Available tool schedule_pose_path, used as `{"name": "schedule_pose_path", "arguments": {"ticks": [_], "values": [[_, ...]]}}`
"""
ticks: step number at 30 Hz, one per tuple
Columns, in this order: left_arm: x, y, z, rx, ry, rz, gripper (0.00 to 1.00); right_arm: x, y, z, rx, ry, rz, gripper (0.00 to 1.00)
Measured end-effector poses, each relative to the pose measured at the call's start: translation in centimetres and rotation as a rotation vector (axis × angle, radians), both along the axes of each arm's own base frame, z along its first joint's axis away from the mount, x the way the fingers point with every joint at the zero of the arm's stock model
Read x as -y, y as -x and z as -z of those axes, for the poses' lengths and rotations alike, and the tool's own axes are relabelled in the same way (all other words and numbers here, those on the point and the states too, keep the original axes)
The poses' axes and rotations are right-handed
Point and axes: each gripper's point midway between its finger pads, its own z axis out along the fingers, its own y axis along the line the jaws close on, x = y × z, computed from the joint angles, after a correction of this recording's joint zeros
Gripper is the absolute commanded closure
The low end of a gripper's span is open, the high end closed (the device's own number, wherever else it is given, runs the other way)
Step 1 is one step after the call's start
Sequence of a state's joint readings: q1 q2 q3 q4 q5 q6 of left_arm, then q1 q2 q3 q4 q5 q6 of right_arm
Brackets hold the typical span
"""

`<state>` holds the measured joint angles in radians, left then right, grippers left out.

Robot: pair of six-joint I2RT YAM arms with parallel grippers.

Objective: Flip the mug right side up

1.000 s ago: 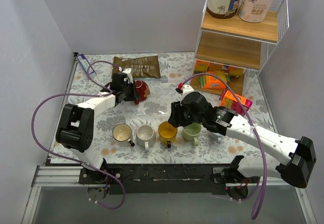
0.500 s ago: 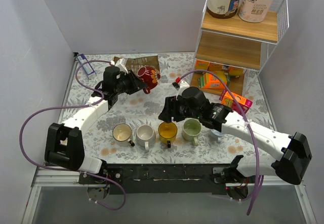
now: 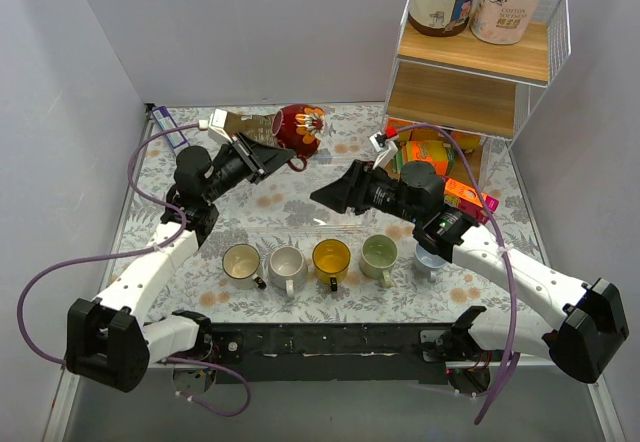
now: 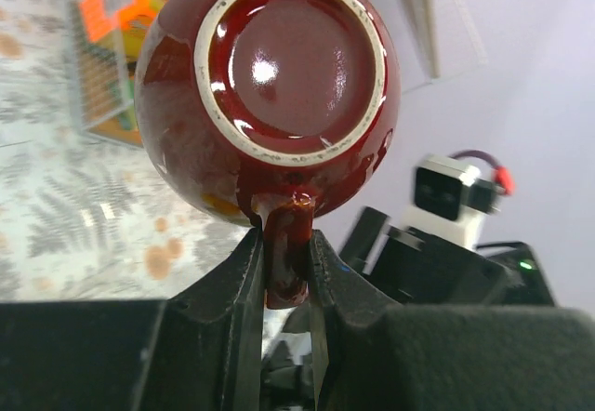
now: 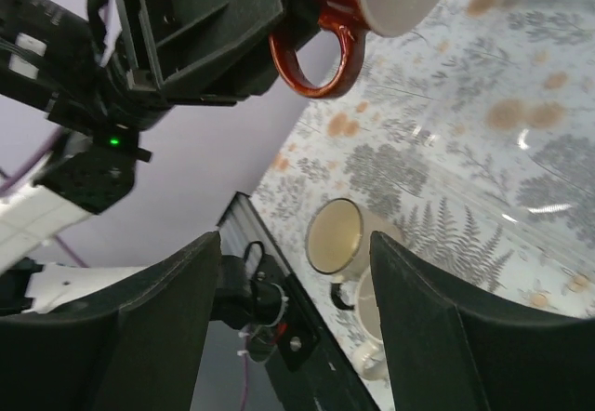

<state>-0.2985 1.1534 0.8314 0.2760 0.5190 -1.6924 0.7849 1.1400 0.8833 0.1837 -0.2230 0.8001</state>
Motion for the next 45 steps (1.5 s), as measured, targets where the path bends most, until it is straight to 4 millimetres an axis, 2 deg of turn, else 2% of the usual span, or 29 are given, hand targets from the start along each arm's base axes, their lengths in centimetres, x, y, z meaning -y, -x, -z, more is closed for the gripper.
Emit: {"name": "schedule_pose_path", "arguments": {"ticks": [7,10,12,15,18,19,21,22,24,25,27,29,35,39,41,42,44,45], "values": [[1.8,4.0,-5.7,0.116,0.176,0.123,1.00,-1.1,1.0,-4.5,0.047,-0.175,-0.080,0.28],[2.8,6.0,-7.2,0.170,0.212,0.193,1.00,-1.3,1.1,-6.0,0.060,-0.231,-0.097,0.30],[3.6,7.3,-8.0,0.208,0.229,0.242,1.00,-1.4,1.2,-6.7,0.065,-0.258,-0.101,0.30],[4.5,9.0,-8.0,0.239,0.247,0.301,1.00,-1.4,1.2,-7.6,0.065,-0.298,-0.102,0.33],[4.8,9.6,-8.0,0.252,0.262,0.315,1.00,-1.3,1.3,-8.0,0.068,-0.329,-0.102,0.37],[4.7,9.6,-8.0,0.258,0.266,0.313,1.00,-1.3,1.3,-8.1,0.068,-0.337,-0.100,0.44],[4.8,9.7,-7.9,0.260,0.269,0.312,1.00,-1.2,1.3,-8.1,0.065,-0.346,-0.095,0.50],[4.8,9.7,-7.9,0.259,0.270,0.310,1.00,-1.0,1.4,-8.1,0.060,-0.350,-0.090,0.59],[4.9,9.6,-7.9,0.265,0.273,0.302,1.00,-0.9,1.5,-8.2,0.055,-0.359,-0.086,0.66],[4.8,9.6,-7.9,0.271,0.275,0.298,1.00,-0.8,1.6,-8.5,0.057,-0.368,-0.087,0.73],[4.9,9.7,-8.0,0.271,0.282,0.302,1.00,-0.7,1.8,-8.5,0.052,-0.378,-0.087,0.82],[4.9,9.9,-8.2,0.279,0.289,0.308,1.00,-0.5,2.2,-8.8,0.049,-0.393,-0.092,0.97],[5.0,10.2,-8.5,0.284,0.299,0.317,1.00,-0.2,2.5,-9.2,0.059,-0.401,-0.095,0.99],[5.1,10.1,-8.0,0.270,0.290,0.312,0.85,-0.2,2.4,-8.9,0.053,-0.387,-0.085,0.99],[5.2,9.9,-7.7,0.261,0.281,0.310,0.65,-0.1,2.3,-8.6,0.050,-0.374,-0.076,0.99],[5.2,9.9,-7.5,0.257,0.274,0.307,0.61,0.0,2.2,-8.4,0.047,-0.367,-0.071,0.99],[5.3,9.7,-7.0,0.258,0.257,0.302,0.45,0.1,1.9,-7.8,0.038,-0.342,-0.045,0.99],[5.4,9.6,-6.7,0.253,0.250,0.298,0.41,0.3,1.7,-7.4,0.034,-0.327,-0.028,0.99]]}}
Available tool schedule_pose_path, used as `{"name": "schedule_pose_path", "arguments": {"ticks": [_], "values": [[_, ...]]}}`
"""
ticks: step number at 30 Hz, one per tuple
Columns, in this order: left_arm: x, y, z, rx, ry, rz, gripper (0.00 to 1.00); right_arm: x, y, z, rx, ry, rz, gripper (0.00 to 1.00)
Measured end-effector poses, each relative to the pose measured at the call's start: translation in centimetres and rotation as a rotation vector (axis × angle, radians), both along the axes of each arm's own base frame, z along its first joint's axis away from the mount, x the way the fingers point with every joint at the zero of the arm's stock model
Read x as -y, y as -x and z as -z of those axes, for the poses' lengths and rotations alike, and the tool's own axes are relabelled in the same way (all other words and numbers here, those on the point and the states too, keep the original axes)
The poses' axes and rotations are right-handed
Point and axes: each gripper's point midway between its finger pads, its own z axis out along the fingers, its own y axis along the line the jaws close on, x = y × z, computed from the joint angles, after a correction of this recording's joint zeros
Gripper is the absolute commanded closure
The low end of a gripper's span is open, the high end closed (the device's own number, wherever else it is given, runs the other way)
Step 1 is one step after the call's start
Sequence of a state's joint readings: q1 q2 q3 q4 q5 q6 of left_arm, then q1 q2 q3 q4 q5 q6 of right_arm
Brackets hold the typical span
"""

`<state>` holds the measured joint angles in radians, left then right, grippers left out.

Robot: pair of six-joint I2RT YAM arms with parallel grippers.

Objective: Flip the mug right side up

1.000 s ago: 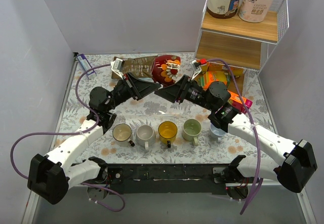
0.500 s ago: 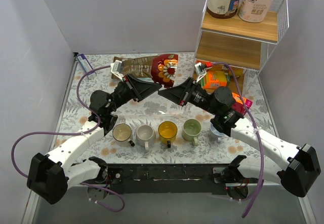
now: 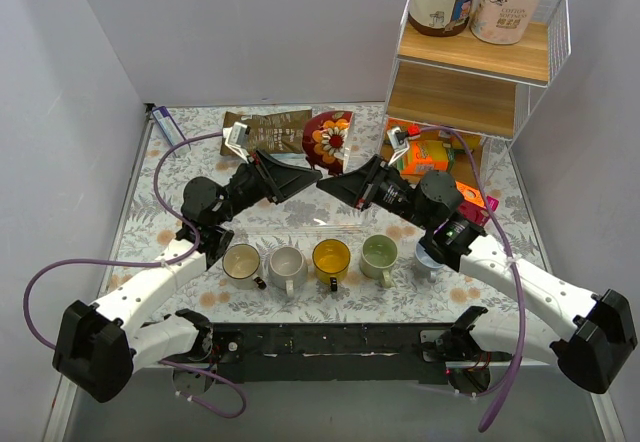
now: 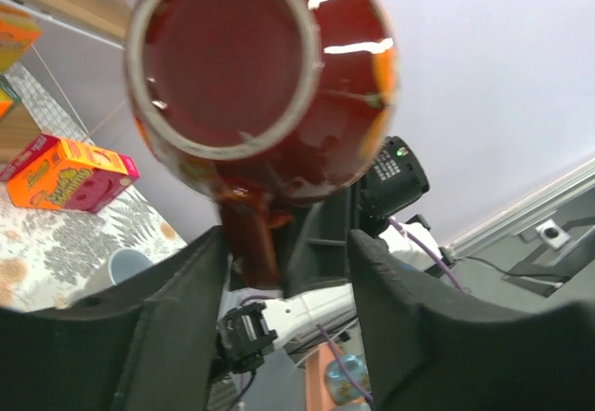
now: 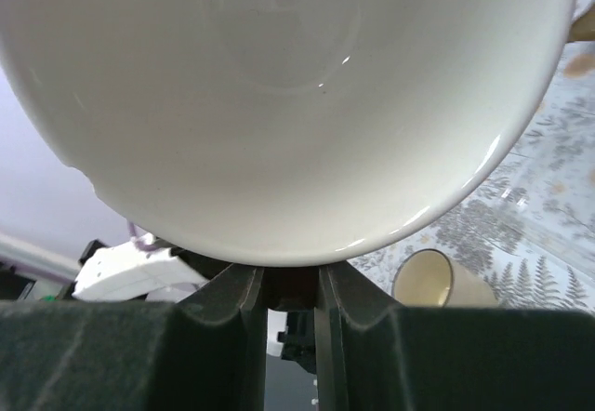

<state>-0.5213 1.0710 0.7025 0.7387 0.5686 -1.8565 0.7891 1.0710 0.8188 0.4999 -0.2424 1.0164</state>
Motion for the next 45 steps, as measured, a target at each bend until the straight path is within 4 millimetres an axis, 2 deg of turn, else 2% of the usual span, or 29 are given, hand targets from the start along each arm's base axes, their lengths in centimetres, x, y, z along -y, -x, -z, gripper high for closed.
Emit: {"name": "schedule_pose_path", "arguments": {"ticks": [4,5,7,9,11,18,22,26,30,33,38,45], "values": [[0.2,-0.5,1.1,-0.021,-0.029,-0.009,0.29,0.6,-1.1,1.8,-0.035,0.056,0.065,0.99],[0.3,-0.7,1.5,-0.029,-0.038,-0.010,0.22,0.7,-1.2,2.2,-0.043,0.068,0.076,0.99],[0.5,-1.0,2.2,-0.045,-0.055,-0.016,0.15,1.3,-1.6,3.2,-0.059,0.109,0.111,0.99],[0.6,-1.5,3.0,-0.066,-0.078,-0.027,0.07,2.2,-2.1,4.3,-0.078,0.158,0.157,0.99],[0.6,-2.0,3.9,-0.088,-0.102,-0.044,0.03,3.5,-2.7,5.6,-0.096,0.220,0.209,0.99],[0.4,-3.3,7.1,-0.169,-0.200,-0.106,0.02,11.1,-4.3,10.2,-0.171,0.510,0.448,0.99],[0.4,-3.7,8.7,-0.203,-0.248,-0.123,0.02,15.5,-4.5,11.6,-0.222,0.693,0.580,0.99],[0.3,-4.0,10.4,-0.238,-0.296,-0.134,0.02,20.1,-3.2,12.4,-0.273,0.862,0.708,0.99],[0.3,-4.2,11.6,-0.265,-0.342,-0.138,0.02,24.8,-0.9,13.1,-0.332,0.995,0.832,0.99],[0.2,-4.2,12.0,-0.278,-0.370,-0.142,0.02,27.5,0.6,13.3,-0.388,1.065,0.915,0.99],[0.1,-4.1,12.5,-0.287,-0.397,-0.146,0.02,30.2,2.4,14.9,-0.493,1.115,1.013,0.99],[-0.4,-3.5,12.5,-0.278,-0.419,-0.150,0.02,32.2,3.8,19.4,-0.682,1.153,1.078,0.99]]}}
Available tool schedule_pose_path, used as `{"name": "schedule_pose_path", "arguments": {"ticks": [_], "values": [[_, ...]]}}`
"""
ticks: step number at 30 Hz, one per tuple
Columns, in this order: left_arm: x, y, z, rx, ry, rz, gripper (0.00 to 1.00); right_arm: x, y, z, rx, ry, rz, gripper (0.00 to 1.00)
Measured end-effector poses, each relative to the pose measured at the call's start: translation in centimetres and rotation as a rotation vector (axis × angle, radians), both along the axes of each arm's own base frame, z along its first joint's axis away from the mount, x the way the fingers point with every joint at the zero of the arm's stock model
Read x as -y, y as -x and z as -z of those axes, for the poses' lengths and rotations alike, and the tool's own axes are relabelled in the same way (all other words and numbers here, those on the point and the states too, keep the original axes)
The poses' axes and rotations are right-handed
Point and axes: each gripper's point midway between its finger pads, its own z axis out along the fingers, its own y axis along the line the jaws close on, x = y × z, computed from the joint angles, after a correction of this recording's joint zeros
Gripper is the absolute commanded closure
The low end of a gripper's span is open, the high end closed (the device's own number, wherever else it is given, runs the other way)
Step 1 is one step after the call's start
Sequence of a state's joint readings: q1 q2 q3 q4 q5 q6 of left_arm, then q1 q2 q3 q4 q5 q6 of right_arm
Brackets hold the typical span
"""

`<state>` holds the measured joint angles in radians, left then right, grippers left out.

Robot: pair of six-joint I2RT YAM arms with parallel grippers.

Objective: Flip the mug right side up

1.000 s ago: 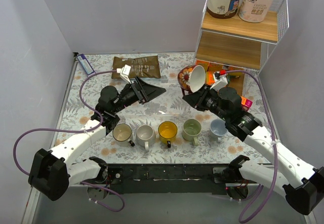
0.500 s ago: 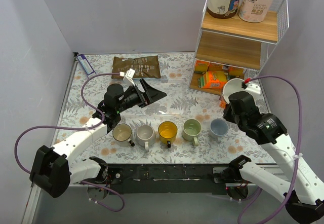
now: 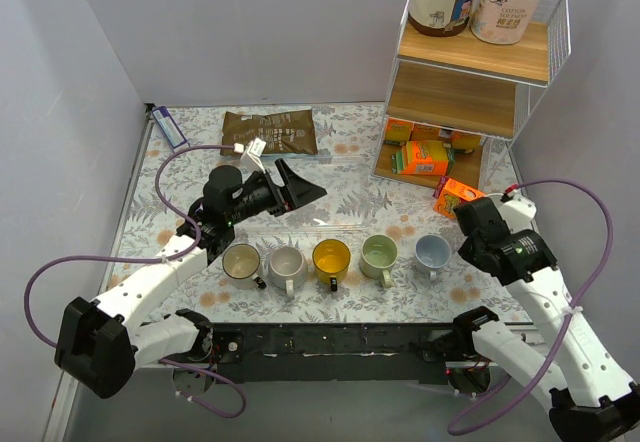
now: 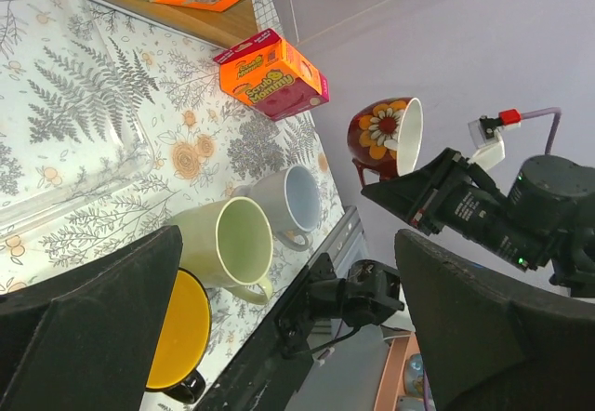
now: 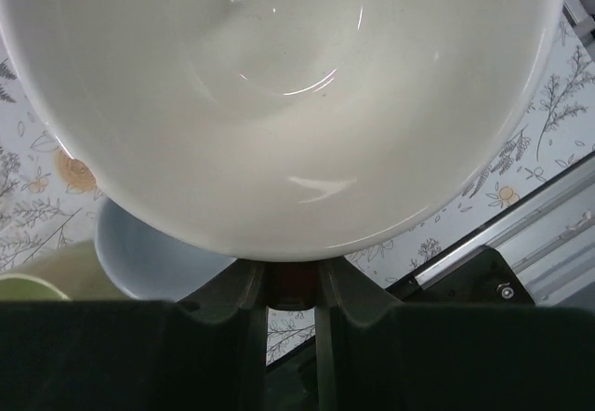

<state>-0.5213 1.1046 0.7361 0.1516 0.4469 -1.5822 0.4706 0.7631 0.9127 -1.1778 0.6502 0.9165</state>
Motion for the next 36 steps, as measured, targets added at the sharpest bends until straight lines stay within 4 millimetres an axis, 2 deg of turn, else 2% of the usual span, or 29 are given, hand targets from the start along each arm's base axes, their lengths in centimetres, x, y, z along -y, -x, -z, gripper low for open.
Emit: {"name": "schedule_pose_path", "arguments": {"ticks": [7,11,16,21,28,35,36], "values": [[-0.4,0.4,-0.5,0.025,-0.016,-0.002,0.02,2.1,0.4,2.9,-0.053,-0.073,0.164,0.99],[-0.5,0.3,-0.6,0.033,-0.025,-0.005,0.02,2.5,0.6,5.1,-0.123,-0.157,0.220,0.99],[-0.7,0.3,-0.3,0.028,-0.042,-0.013,0.02,2.8,0.8,6.4,-0.181,-0.234,0.268,0.99],[-0.8,0.2,-0.3,0.031,-0.064,-0.017,0.02,2.1,0.4,7.4,-0.219,-0.286,0.253,0.99],[-1.0,0.0,-1.1,0.060,-0.076,-0.025,0.02,1.0,1.1,10.7,-0.323,-0.335,0.224,0.99],[-1.4,0.4,-1.5,0.074,-0.082,-0.029,0.02,0.7,1.1,11.2,-0.330,-0.345,0.199,0.99],[-1.4,0.4,-1.5,0.075,-0.082,-0.030,0.02,0.6,1.1,11.2,-0.332,-0.344,0.196,0.93]]}}
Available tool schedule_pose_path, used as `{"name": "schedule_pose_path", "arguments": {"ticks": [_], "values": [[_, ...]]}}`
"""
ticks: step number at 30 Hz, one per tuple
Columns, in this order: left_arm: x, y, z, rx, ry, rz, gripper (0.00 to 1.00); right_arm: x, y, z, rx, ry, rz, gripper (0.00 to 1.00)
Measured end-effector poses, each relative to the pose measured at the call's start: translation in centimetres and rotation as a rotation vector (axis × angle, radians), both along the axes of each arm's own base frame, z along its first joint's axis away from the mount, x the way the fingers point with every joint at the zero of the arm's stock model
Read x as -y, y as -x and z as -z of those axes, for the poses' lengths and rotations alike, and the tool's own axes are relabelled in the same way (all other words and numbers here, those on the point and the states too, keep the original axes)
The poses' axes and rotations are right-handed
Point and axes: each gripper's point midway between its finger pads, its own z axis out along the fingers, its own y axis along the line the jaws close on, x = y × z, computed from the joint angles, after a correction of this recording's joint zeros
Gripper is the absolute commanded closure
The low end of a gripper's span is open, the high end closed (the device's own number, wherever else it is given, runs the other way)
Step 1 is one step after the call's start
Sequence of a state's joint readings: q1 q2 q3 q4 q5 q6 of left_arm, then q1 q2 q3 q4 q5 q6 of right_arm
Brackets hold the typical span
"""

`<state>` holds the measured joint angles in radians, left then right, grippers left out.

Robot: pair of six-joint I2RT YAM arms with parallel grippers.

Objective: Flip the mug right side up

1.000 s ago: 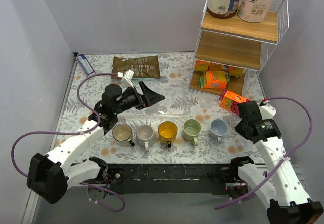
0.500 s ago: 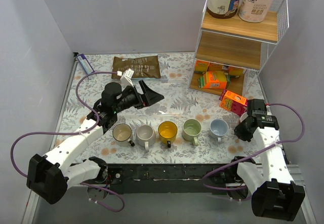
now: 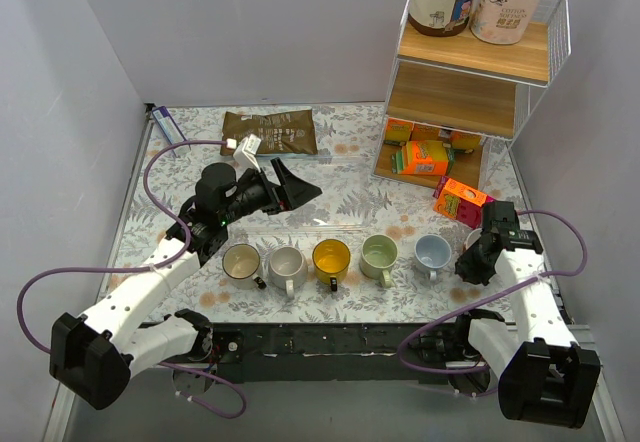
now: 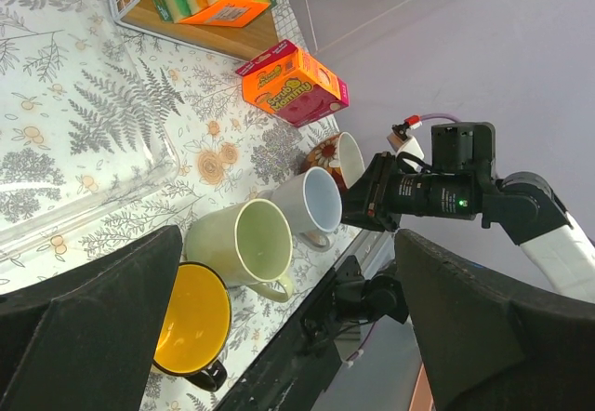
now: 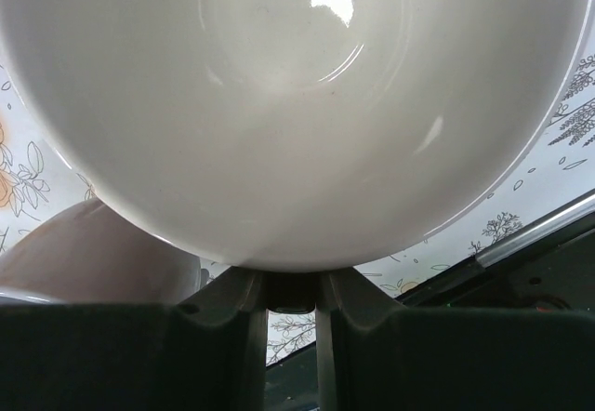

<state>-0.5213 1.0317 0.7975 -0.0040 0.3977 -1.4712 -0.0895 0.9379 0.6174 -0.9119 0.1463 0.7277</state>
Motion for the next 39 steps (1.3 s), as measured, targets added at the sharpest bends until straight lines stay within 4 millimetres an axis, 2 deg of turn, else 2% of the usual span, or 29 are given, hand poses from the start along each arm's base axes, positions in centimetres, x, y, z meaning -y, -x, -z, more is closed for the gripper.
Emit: {"name": "schedule_pose_path", "arguments": {"ticks": [1,4,11,14,15,16,17,18,25,28,33,35,39], "values": [[0.0,0.0,0.0,0.002,0.000,-0.001,0.02,0.0,0.0,0.0,0.000,0.000,-0.003,0.78],[-0.1,0.0,0.0,0.001,-0.002,-0.003,0.02,0.0,0.0,-0.1,0.005,0.002,-0.011,0.53],[-0.2,-0.1,0.2,-0.001,-0.012,-0.009,0.02,-0.6,-0.2,0.4,0.028,-0.027,-0.042,0.46],[-0.2,0.0,0.3,0.003,-0.019,-0.007,0.02,-0.8,-0.3,0.2,0.043,-0.036,-0.049,0.40],[-0.3,0.1,0.2,0.005,-0.021,-0.006,0.02,-0.8,-0.4,0.1,0.048,-0.039,-0.052,0.33],[-0.3,0.2,0.0,0.009,-0.024,-0.005,0.02,-0.9,-0.4,-0.1,0.054,-0.042,-0.054,0.15],[-0.4,0.2,-0.3,0.014,-0.025,-0.005,0.02,-0.9,-0.5,-0.5,0.064,-0.043,-0.057,0.06],[-0.4,0.2,-0.8,0.024,-0.023,-0.005,0.02,-0.9,-0.6,-1.1,0.078,-0.039,-0.061,0.04],[-0.6,0.5,-6.1,0.100,0.003,-0.003,0.02,-0.5,-3.3,-8.2,0.265,-0.006,-0.077,0.01],[-0.8,0.8,-8.1,0.126,0.008,-0.003,0.02,0.1,-3.5,-11.0,0.316,0.034,-0.073,0.01],[-1.8,1.3,-10.1,0.135,-0.008,-0.033,0.02,0.4,-3.7,-16.0,0.412,0.068,-0.085,0.01],[-2.4,1.4,-11.2,0.141,-0.020,-0.063,0.02,0.3,-3.9,-18.9,0.471,0.075,-0.106,0.01],[-4.4,1.8,-14.4,0.178,-0.058,-0.145,0.02,-0.5,-4.6,-27.9,0.712,0.097,-0.195,0.01]]}}
